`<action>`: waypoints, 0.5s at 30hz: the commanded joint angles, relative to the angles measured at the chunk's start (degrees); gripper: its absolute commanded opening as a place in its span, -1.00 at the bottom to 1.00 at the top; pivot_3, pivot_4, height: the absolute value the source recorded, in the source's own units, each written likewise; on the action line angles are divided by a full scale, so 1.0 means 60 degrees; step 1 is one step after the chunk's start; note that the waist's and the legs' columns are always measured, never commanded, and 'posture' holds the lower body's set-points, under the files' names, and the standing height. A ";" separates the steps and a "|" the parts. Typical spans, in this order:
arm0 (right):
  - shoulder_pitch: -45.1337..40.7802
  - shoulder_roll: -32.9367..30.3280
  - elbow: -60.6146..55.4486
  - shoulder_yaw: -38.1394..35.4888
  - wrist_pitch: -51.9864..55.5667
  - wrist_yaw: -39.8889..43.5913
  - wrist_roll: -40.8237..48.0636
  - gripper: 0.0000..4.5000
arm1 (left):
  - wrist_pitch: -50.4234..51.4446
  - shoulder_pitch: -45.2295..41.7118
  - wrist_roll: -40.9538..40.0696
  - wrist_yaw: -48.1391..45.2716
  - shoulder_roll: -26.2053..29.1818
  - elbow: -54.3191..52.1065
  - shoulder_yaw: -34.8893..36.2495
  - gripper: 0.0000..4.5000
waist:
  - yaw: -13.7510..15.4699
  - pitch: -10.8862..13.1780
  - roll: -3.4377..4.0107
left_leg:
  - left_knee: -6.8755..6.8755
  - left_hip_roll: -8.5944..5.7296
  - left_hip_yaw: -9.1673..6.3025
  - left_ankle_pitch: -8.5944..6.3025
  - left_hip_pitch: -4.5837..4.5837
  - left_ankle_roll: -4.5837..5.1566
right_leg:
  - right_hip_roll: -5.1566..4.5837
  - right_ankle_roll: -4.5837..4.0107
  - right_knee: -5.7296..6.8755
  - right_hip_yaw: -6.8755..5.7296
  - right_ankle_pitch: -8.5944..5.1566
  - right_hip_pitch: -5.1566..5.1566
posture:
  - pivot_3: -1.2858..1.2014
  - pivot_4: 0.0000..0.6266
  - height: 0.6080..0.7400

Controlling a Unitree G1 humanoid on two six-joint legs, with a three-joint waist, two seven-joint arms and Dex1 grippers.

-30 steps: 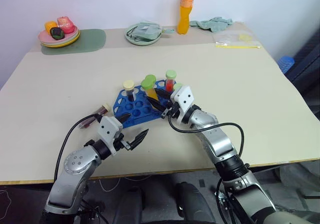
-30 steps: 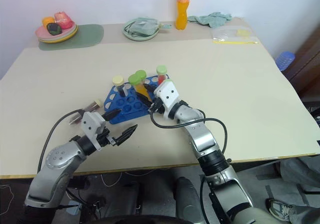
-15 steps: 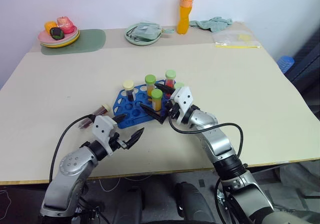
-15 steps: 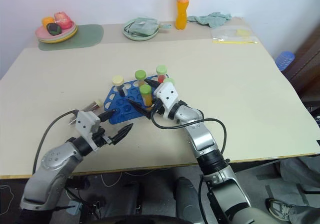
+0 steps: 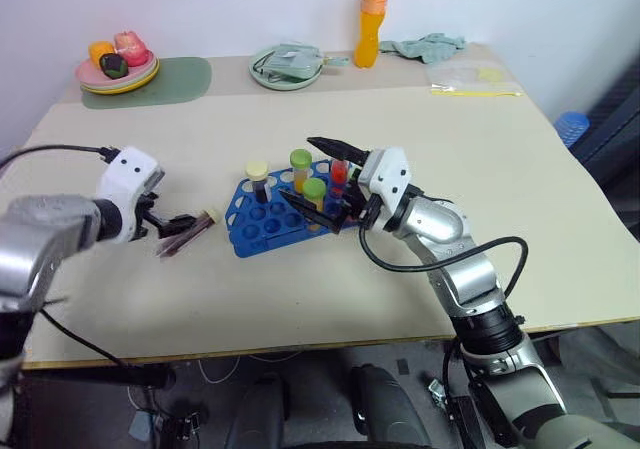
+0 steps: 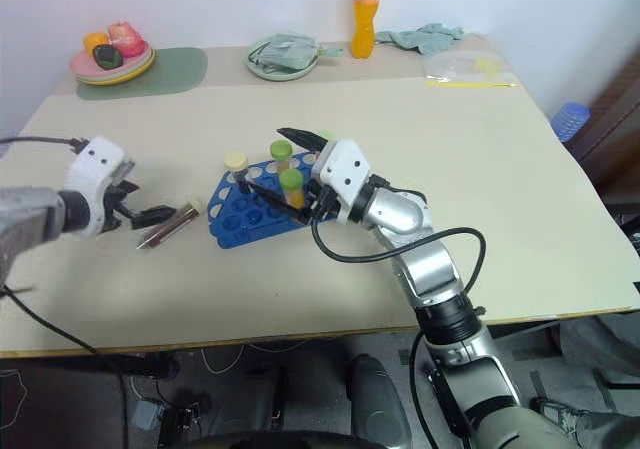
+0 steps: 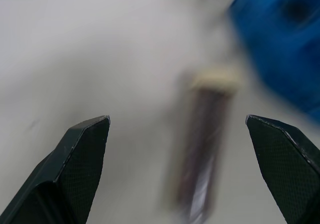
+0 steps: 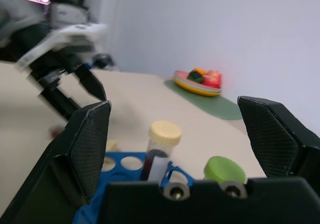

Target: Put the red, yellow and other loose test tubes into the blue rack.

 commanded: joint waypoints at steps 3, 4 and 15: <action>0.0184 -0.0403 -0.0713 0.0094 0.0075 0.0597 0.0219 0.99 | -0.0360 -0.2531 0.1425 -0.2702 -0.0121 0.2446 -0.2952 1.00 | 0.0030 0.0001 -0.0001 | 0.0003 0.0000 0.0002 0.0001 -0.0005 -0.0001 | 0.0002 -0.0001 0.0001 -0.0002 -0.0002 -0.0002 | 0.03 -0.52 1.00; 0.0278 -0.0443 -0.0814 0.0145 0.0102 0.0603 0.0182 0.99 | -0.0464 -0.2986 0.1732 -0.3149 -0.0336 0.2970 -0.3515 1.00 | 0.0025 0.0003 -0.0004 | 0.0006 -0.0001 0.0003 0.0001 -0.0006 -0.0002 | 0.0003 -0.0001 0.0003 -0.0002 -0.0002 -0.0003 | 0.03 -0.52 1.00; 0.0750 -0.0393 -0.1473 0.0362 0.0456 0.0212 -0.0005 1.00 | -0.1564 -0.4348 0.3794 -0.4645 -0.1763 0.5767 -0.4999 0.23 | 0.0005 0.0006 -0.0010 | 0.0015 0.0001 0.0004 0.0002 -0.0018 -0.0002 | 0.0003 0.0000 0.0013 0.0005 -0.0002 -0.0023 | 0.03 -0.52 1.00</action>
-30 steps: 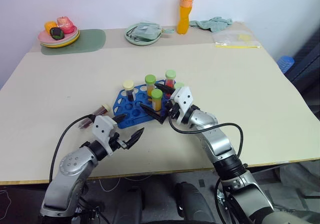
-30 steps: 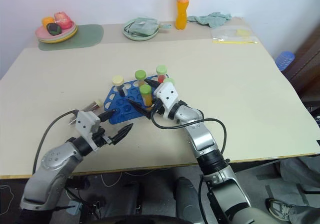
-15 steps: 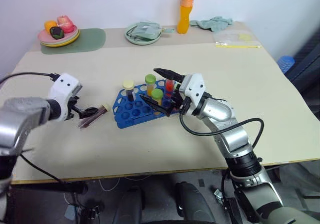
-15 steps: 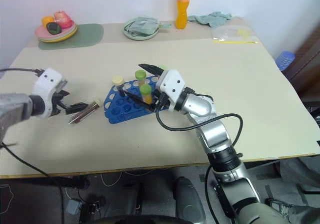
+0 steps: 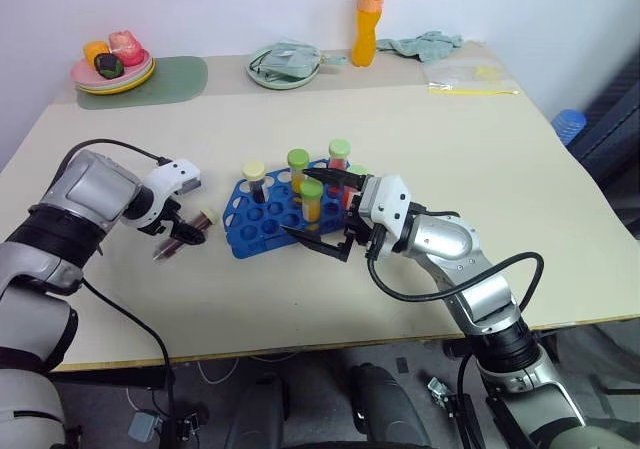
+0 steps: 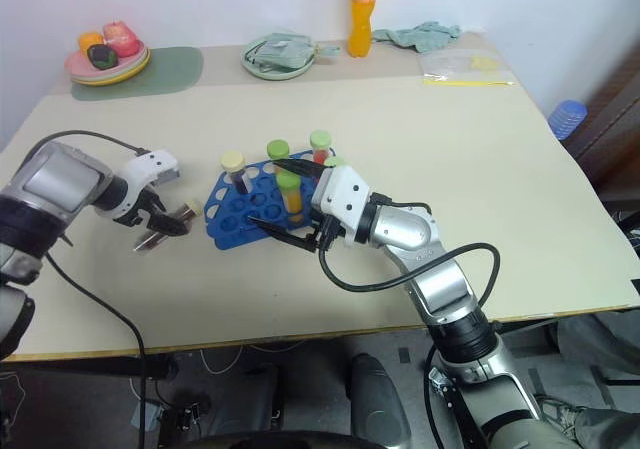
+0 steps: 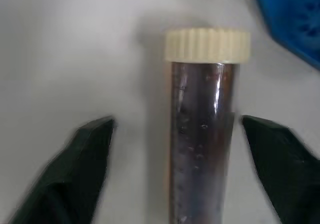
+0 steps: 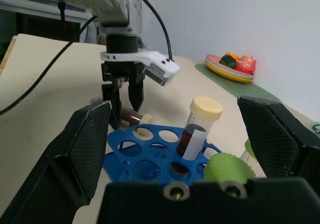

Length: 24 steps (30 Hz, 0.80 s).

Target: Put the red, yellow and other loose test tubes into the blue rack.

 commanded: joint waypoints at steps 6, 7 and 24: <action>0.0012 -0.0027 -0.0642 -0.0066 0.0090 -0.0192 -0.0095 1.00 | -0.0433 -0.0091 0.0667 -0.0053 0.0438 0.0309 0.0988 -0.48 | -0.0007 0.0004 -0.0007 | 0.0001 0.0001 -0.0003 0.0000 -0.0002 0.0000 | 0.0001 0.0000 0.0001 -0.0001 0.0000 0.0000 | 0.03 -0.52 1.00; 0.0087 -0.0101 -0.0610 -0.0127 0.0088 -0.0191 -0.0112 1.00 | -0.1101 0.0202 0.0236 0.0434 0.0492 0.0300 0.2065 -0.48 | -0.0009 0.0005 -0.0007 | 0.0002 0.0001 -0.0004 0.0000 -0.0002 0.0000 | 0.0000 0.0000 0.0001 -0.0001 0.0000 0.0000 | 0.03 -0.52 1.00; 0.1406 -0.0840 0.0207 -0.0952 0.0194 -0.0270 -0.0072 1.00 | -0.2469 0.7805 -0.2234 0.7241 -0.5151 -1.1861 0.5646 -0.48 | 0.0310 -0.0007 -0.0014 | 0.0068 -0.0033 -0.0011 0.0000 0.0024 -0.0004 | -0.0046 0.0028 -0.0007 0.0004 0.0012 0.0080 | 0.03 -0.52 1.00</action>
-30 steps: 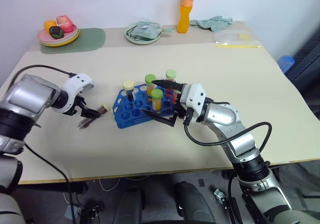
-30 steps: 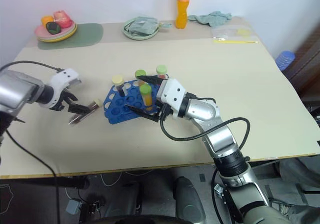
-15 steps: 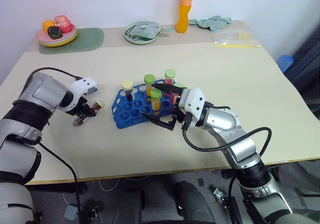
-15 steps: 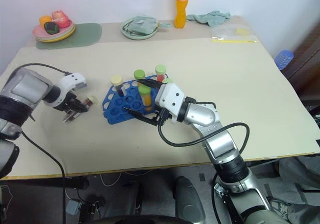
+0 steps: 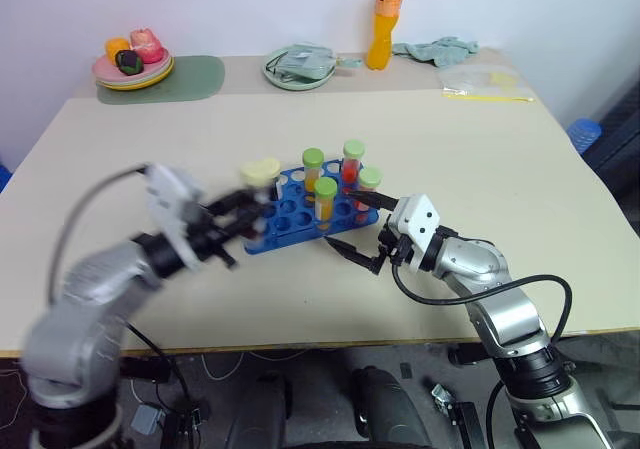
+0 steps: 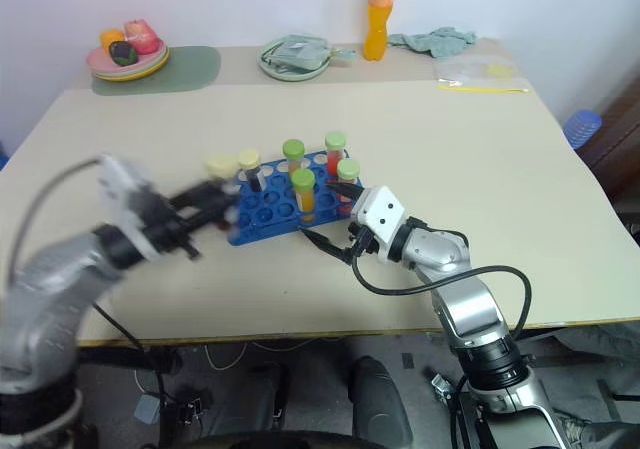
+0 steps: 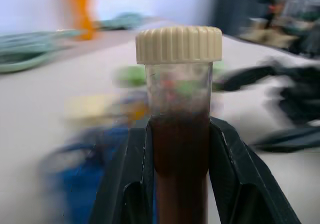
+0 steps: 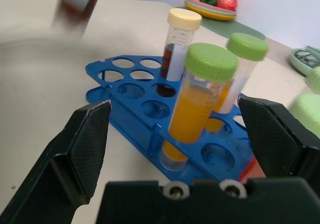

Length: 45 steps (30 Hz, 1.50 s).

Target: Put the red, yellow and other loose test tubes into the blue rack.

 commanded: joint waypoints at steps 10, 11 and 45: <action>-0.0135 0.0012 -0.0110 -0.0066 0.0055 0.0057 0.0049 1.00 | -0.1857 -0.1004 0.3859 0.2686 -0.0380 0.1678 -0.2729 -0.48 | -0.0063 -0.0002 0.0006 | -0.0069 0.0023 0.0018 -0.0001 0.0136 0.0002 | 0.0029 -0.0014 -0.0024 0.0013 -0.0011 0.0098 | 0.03 -0.52 1.00; -0.0097 0.0021 -0.0152 -0.0071 0.0096 0.0031 0.0056 1.00 | -0.1921 -0.1062 0.3870 0.2668 -0.0388 0.1754 -0.2684 -0.48 | -0.0062 -0.0002 0.0006 | -0.0069 0.0023 0.0018 -0.0001 0.0136 0.0002 | 0.0028 -0.0014 -0.0024 0.0012 -0.0010 0.0098 | 0.03 -0.52 1.00; -0.0153 0.0265 -0.0359 0.0017 0.0373 -0.0185 0.0090 1.00 | -0.6429 0.0275 0.3532 0.2301 -0.2025 0.4690 -0.2335 -0.48 | -0.0010 -0.0003 0.0006 | -0.0069 0.0022 0.0019 -0.0001 0.0134 0.0002 | 0.0021 -0.0013 -0.0039 0.0009 -0.0011 0.0104 | 0.03 -0.52 1.00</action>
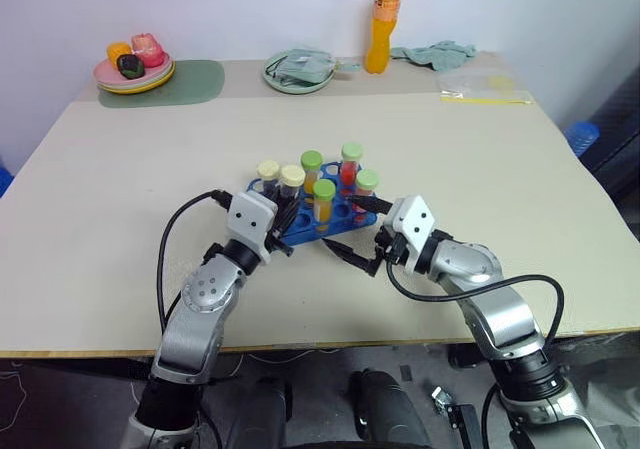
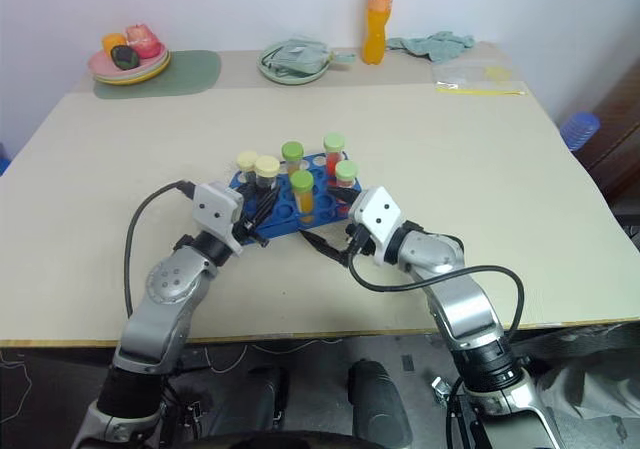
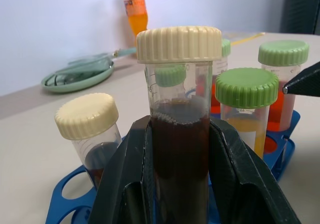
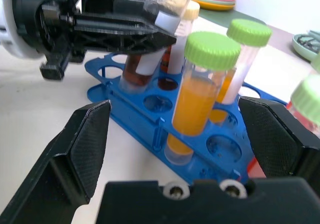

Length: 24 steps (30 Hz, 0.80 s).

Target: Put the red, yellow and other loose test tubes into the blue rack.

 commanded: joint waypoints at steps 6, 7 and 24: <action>-0.0250 0.0084 -0.0248 -0.0012 -0.0155 0.0059 0.0110 1.00 | -0.0638 0.0348 -0.0146 -0.0073 -0.0303 0.0246 0.0154 0.67 | -0.0019 0.0000 0.0000 | -0.0001 0.0000 -0.0001 0.0000 -0.0001 0.0000 | 0.0002 0.0000 -0.0001 -0.0002 0.0000 -0.0001 | 0.03 -0.52 1.00; -0.0251 0.0073 -0.0255 -0.0028 -0.0157 0.0073 0.0121 1.00 | -0.0646 0.0408 -0.0150 -0.0057 -0.0314 0.0156 0.0193 0.89 | -0.0019 0.0000 0.0000 | -0.0001 0.0001 -0.0002 0.0000 -0.0001 0.0000 | 0.0003 0.0000 -0.0001 -0.0002 0.0000 -0.0002 | 0.03 -0.52 1.00; 0.0133 -0.3452 0.0981 -0.3018 0.1091 0.2125 0.1709 1.00 | 0.2461 0.4637 -0.3999 -0.2609 0.3477 -0.2691 0.5381 0.98 | -0.0003 0.0010 0.0003 | -0.0014 0.0014 0.0004 -0.0005 -0.0005 0.0007 | 0.0006 -0.0047 -0.0050 -0.0008 -0.0030 0.0006 | 0.03 -0.52 1.00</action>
